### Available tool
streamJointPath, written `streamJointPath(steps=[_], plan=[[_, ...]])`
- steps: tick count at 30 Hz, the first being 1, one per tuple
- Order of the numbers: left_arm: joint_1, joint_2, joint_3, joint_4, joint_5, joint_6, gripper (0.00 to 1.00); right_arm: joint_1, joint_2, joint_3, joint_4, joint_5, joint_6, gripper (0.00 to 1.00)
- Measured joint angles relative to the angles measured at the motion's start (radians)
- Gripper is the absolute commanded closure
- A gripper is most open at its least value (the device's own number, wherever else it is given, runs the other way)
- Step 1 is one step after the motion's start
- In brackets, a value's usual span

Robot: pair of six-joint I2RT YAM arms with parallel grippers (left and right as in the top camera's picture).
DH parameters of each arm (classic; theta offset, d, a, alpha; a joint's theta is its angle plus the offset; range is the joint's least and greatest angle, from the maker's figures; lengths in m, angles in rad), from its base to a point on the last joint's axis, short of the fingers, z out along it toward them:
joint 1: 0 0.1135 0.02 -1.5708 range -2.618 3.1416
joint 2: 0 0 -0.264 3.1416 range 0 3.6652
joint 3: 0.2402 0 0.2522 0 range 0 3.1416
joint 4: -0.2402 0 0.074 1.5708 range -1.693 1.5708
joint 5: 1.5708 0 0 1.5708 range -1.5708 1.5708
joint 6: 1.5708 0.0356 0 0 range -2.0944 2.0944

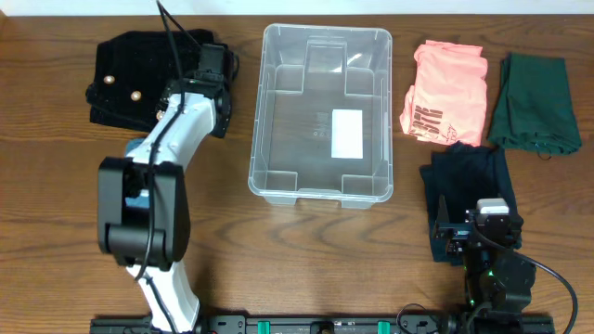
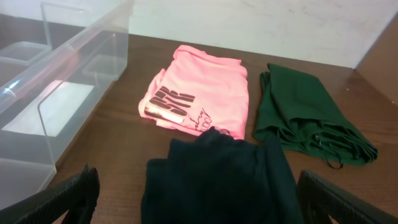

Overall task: Pack container
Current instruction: 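Reach the left gripper to the black velvet garment and grasp it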

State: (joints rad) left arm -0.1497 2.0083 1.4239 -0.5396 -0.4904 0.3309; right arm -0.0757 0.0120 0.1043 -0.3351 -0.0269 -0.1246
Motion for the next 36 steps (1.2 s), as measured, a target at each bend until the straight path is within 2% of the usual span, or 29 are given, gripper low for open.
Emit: streamJointPath(steps=[13, 23, 26, 29, 33, 36], plan=[[-0.03, 0.075, 0.0, 0.023, -0.003, 0.007, 0.01, 0.0, 0.0, 0.0, 0.0, 0.0, 0.0, 0.01], [0.013, 0.124, 0.028, 0.082, -0.043, 0.008, 0.0, 0.0, 0.0, 0.0, 0.0, 0.0, 0.0, 0.01], [0.021, 0.131, 0.028, 0.12, -0.061, 0.008, 0.05, 0.0, 0.0, 0.0, 0.0, 0.0, 0.0, 0.01], [0.03, 0.139, 0.028, 0.141, -0.069, 0.008, 0.18, 0.0, 0.0, 0.0, 0.0, 0.0, 0.0, 0.01], [0.04, 0.146, 0.028, 0.144, -0.066, 0.009, 0.26, 0.0, 0.0, 0.0, 0.0, 0.0, 0.0, 0.01], [0.047, 0.149, 0.027, 0.143, -0.06, 0.01, 0.39, 0.0, 0.0, 0.0, 0.0, 0.0, 0.0, 0.01]])
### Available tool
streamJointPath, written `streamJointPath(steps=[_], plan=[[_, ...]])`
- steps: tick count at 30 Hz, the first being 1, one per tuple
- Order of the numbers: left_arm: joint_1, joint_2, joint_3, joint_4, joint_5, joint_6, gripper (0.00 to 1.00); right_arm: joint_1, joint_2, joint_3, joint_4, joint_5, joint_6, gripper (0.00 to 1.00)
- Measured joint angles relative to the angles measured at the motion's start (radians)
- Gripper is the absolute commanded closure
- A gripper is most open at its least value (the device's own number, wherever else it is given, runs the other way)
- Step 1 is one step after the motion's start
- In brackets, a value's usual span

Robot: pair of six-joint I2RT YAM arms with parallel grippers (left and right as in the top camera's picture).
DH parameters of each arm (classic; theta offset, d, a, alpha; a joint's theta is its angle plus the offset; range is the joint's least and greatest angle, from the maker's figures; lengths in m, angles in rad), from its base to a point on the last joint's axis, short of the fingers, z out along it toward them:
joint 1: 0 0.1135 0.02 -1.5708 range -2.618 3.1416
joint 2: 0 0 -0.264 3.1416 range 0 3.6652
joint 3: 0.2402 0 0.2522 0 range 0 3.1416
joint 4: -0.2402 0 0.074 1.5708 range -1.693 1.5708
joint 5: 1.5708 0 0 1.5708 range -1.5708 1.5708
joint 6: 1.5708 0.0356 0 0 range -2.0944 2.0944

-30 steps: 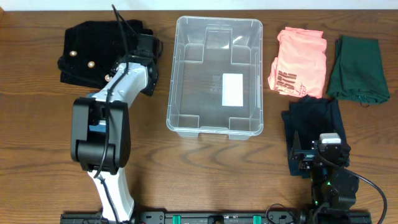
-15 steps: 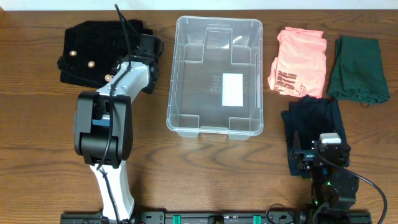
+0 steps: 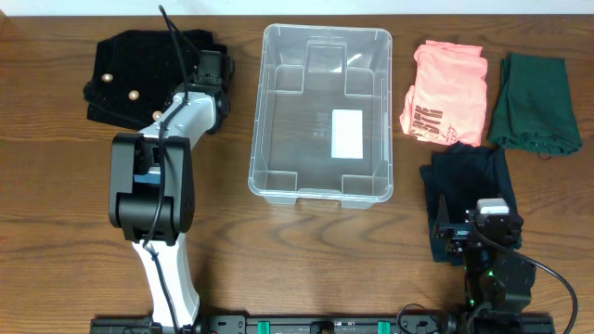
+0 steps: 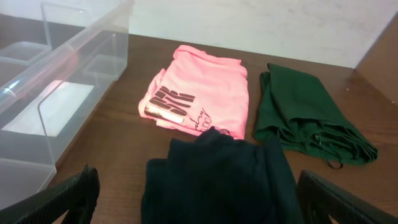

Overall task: Pack container
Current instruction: 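Reach the left gripper to the black velvet garment and grasp it, then lift the black garment with the left gripper and carry it over the bin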

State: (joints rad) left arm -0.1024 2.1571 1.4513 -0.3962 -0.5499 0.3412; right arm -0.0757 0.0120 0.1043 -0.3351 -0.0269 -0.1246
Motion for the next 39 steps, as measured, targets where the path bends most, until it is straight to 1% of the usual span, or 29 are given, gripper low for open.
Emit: streamJointPath(steps=[2, 5, 6, 7, 8, 11, 16, 27, 30, 39], plan=[[0.003, 0.002, 0.0, -0.001, 0.005, -0.004, 0.57, 0.0, 0.0, 0.0, 0.0, 0.0, 0.0, 0.01], [0.002, 0.002, -0.001, -0.009, 0.009, -0.01, 0.76, 0.0, 0.0, 0.0, 0.0, 0.0, 0.0, 0.01], [0.002, 0.002, -0.001, -0.014, 0.01, -0.011, 0.8, 0.0, 0.0, 0.0, 0.0, 0.0, 0.0, 0.01], [0.002, 0.002, 0.0, -0.018, 0.007, -0.013, 0.81, 0.0, 0.0, 0.0, 0.0, 0.0, 0.0, 0.01], [0.002, 0.002, 0.0, -0.022, 0.006, -0.011, 0.87, 0.0, 0.0, 0.0, 0.0, 0.0, 0.0, 0.01], [0.0, -0.006, 0.0, -0.043, 0.001, -0.014, 0.93, 0.0, 0.0, 0.0, 0.0, 0.0, 0.0, 0.01], [-0.003, -0.081, -0.008, -0.119, 0.006, -0.035, 0.94, 0.0, 0.0, 0.0, 0.0, 0.0, 0.0, 0.01], [-0.003, -0.507, -0.013, -0.15, 0.027, -0.053, 0.94, 0.0, 0.0, 0.0, 0.0, 0.0, 0.0, 0.01], [-0.009, -0.6, -0.013, -0.155, 0.042, -0.052, 0.94, 0.0, 0.0, 0.0, 0.0, 0.0, 0.0, 0.01], [-0.114, -0.822, -0.016, -0.15, 0.04, -0.021, 0.94, 0.0, 0.0, 0.0, 0.0, 0.0, 0.0, 0.01]])
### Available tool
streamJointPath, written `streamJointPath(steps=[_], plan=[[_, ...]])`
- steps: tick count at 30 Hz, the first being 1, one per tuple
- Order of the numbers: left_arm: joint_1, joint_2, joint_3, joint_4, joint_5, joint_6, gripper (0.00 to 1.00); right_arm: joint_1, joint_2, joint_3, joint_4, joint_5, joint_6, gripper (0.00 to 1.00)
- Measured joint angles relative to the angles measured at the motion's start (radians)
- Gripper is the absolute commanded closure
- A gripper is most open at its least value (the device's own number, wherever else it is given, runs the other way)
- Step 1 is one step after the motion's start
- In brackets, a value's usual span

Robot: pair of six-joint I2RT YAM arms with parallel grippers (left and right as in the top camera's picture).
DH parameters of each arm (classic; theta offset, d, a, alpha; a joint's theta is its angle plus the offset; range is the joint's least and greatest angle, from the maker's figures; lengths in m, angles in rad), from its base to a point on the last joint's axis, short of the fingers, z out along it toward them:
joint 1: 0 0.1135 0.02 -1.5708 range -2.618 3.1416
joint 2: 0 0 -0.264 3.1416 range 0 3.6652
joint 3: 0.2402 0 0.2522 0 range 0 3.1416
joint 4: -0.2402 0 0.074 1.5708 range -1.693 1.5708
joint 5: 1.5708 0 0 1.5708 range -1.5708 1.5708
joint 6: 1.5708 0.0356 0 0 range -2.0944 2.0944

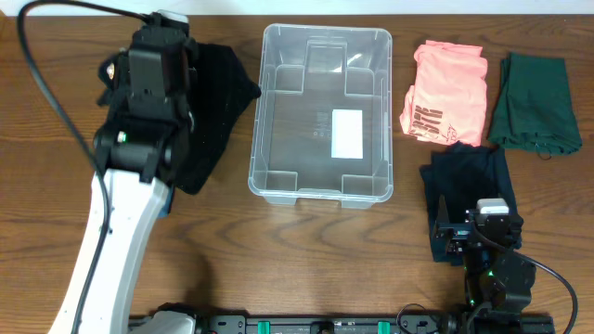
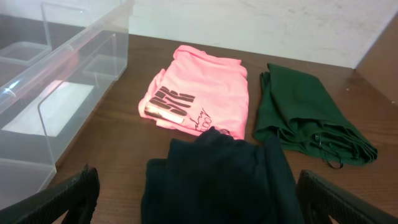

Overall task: Pack container
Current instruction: 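Lift the black garment with the left gripper and carry it over the bin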

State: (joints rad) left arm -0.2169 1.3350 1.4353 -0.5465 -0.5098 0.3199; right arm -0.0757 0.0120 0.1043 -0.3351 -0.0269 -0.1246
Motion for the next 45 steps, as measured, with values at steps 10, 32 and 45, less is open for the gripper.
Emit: streamJointPath(steps=[10, 32, 45], plan=[[-0.198, -0.058, 0.0, 0.304, -0.013, 0.034, 0.94, 0.0, 0.0, 0.0, 0.0, 0.0, 0.0, 0.01], [-0.311, 0.364, -0.005, 0.823, 0.15, -0.087, 0.94, 0.0, 0.0, 0.0, 0.0, 0.0, 0.0, 0.01], [-0.352, 0.378, -0.005, 0.78, 0.168, -0.14, 0.94, 0.0, 0.0, 0.0, 0.0, 0.0, 0.0, 0.01]])
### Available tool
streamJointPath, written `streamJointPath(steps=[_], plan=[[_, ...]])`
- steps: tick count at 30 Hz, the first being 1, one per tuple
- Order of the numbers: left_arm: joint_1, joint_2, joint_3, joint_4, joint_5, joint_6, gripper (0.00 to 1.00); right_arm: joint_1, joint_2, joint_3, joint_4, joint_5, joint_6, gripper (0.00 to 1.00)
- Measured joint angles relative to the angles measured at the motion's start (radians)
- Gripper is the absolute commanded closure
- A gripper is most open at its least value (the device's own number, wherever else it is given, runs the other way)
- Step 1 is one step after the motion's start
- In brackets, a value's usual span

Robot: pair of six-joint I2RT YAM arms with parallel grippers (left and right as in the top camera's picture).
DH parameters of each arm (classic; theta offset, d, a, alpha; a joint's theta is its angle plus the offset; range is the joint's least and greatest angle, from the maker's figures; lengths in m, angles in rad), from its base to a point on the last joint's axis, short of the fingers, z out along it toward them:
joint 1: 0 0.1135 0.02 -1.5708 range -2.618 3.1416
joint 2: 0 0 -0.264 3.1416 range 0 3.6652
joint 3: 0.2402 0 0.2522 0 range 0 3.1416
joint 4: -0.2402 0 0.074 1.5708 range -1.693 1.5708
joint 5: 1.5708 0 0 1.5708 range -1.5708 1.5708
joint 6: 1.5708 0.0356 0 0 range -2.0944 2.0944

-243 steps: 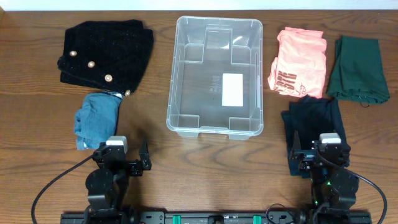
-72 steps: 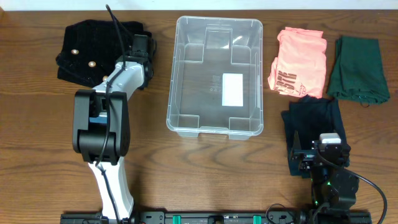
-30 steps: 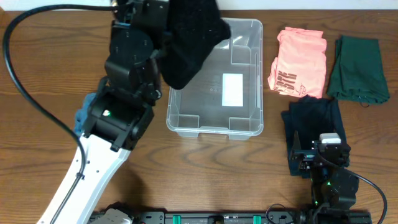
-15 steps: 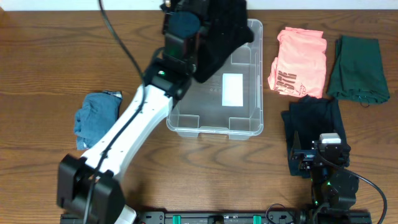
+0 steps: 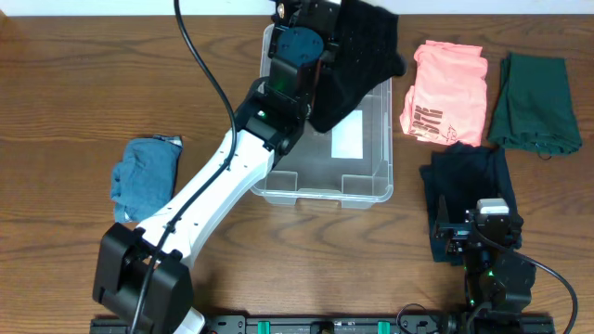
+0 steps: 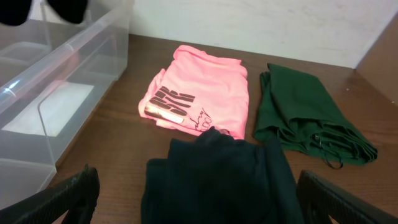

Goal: Pack container

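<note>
The clear plastic container [image 5: 259, 139] stands mid-table, and its near corner shows in the right wrist view as well [image 6: 62, 56]. My left gripper [image 5: 325, 19] is over the bin's far end, shut on a black garment [image 5: 360, 56] that hangs over the far right part of the bin; its fingers are hidden by the cloth. A corner of that garment [image 6: 68, 7] dangles at the top left of the right wrist view. My right gripper [image 5: 475, 243] rests at the front right, open, its fingers [image 6: 78, 191] spread on either side of a dark navy garment [image 6: 217, 180].
A pink shirt [image 5: 445, 79] and a green garment [image 5: 534, 100] lie right of the bin, with the navy garment [image 5: 469, 176] in front of them. A folded blue cloth [image 5: 144, 167] lies on the left. A white label [image 5: 346, 133] is on the bin floor.
My left arm has moved from the table's left side to over the bin's far end, with the black garment in it. The blue cloth now shows on the left. The right arm has not moved.
The black garment lay at the far left with my left gripper at its right edge, at two moments. Then it hung raised from the left gripper over the left side. Now it hangs over the bin. The right gripper stayed open by the navy garment.
</note>
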State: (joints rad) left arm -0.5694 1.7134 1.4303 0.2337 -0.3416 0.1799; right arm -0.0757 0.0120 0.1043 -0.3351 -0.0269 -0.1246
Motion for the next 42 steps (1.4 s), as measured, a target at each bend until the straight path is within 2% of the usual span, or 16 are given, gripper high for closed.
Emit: streamJointPath(steps=[8, 12, 15, 20, 26, 28, 32, 34, 38, 42], plan=[[0.003, 0.019, 0.0, 0.148, -0.002, -0.018, 0.94, 0.0, 0.0, 0.0, 0.0, 0.0, 0.0, 0.01], [-0.012, 0.019, 0.0, 0.164, -0.001, -0.041, 0.94, 0.0, 0.0, 0.0, 0.0, 0.0, 0.0, 0.01], [-0.028, 0.023, 0.0, 0.13, 0.0, -0.053, 0.94, 0.0, 0.0, 0.0, 0.0, 0.0, 0.0, 0.01], [-0.033, 0.037, 0.0, -0.024, 0.003, -0.079, 0.94, 0.0, 0.0, 0.0, 0.0, 0.0, 0.0, 0.01], [-0.027, 0.077, 0.0, -0.081, 0.002, -0.087, 0.94, 0.0, 0.0, 0.0, 0.0, 0.0, 0.0, 0.01], [-0.027, 0.083, 0.0, -0.042, 0.001, -0.086, 0.94, 0.0, 0.0, 0.0, 0.0, 0.0, 0.0, 0.01], [-0.026, 0.095, -0.005, 0.184, -0.001, -0.075, 0.94, 0.0, 0.0, 0.0, 0.0, 0.0, 0.0, 0.01], [-0.027, 0.093, -0.001, 0.241, -0.001, -0.075, 0.94, 0.0, 0.0, 0.0, 0.0, 0.0, 0.0, 0.01], [-0.027, 0.093, 0.04, 0.154, 0.0, -0.118, 0.94, 0.0, 0.0, 0.0, 0.0, 0.0, 0.0, 0.01], [-0.02, 0.094, 0.055, -0.047, 0.003, -0.164, 0.94, 0.0, 0.0, 0.0, 0.0, 0.0, 0.0, 0.01]])
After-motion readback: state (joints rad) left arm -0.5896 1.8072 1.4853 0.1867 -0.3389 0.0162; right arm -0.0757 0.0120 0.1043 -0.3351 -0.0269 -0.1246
